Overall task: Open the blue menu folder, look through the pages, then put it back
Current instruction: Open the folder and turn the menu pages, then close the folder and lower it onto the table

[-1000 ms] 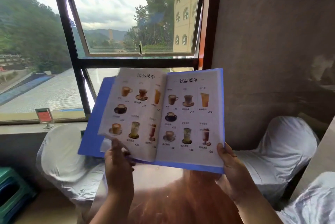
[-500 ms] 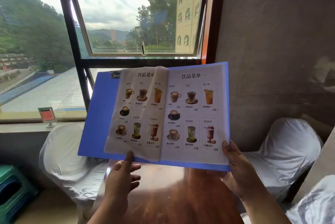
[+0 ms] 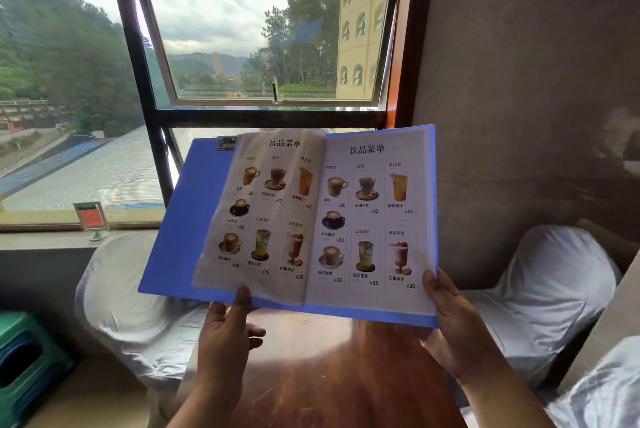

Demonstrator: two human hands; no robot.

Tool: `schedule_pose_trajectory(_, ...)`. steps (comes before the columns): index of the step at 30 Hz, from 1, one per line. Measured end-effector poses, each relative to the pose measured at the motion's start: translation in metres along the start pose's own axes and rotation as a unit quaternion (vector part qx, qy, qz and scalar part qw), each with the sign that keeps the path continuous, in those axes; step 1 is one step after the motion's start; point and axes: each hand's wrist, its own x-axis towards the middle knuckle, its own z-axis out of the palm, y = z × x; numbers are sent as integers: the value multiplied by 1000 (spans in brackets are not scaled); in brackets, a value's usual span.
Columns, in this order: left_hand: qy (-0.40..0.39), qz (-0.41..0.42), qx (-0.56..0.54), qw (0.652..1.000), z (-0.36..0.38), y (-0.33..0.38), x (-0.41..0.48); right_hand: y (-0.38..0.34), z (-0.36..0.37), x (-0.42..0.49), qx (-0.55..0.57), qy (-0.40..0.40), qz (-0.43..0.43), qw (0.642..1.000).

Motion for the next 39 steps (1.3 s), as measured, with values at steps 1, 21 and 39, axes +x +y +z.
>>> schedule_pose_trajectory(1,6,28,12,1000,2,1,-1,1,0,1,3,2,0,1000)
schedule_pose_trajectory(21,-263,195,217,920,24,17,-2,2,29,-1,9,-76,-4,997)
schedule_pose_trajectory(39,-104,153,185,965,26,5,1,6,19,7,-71,-69,23,995)
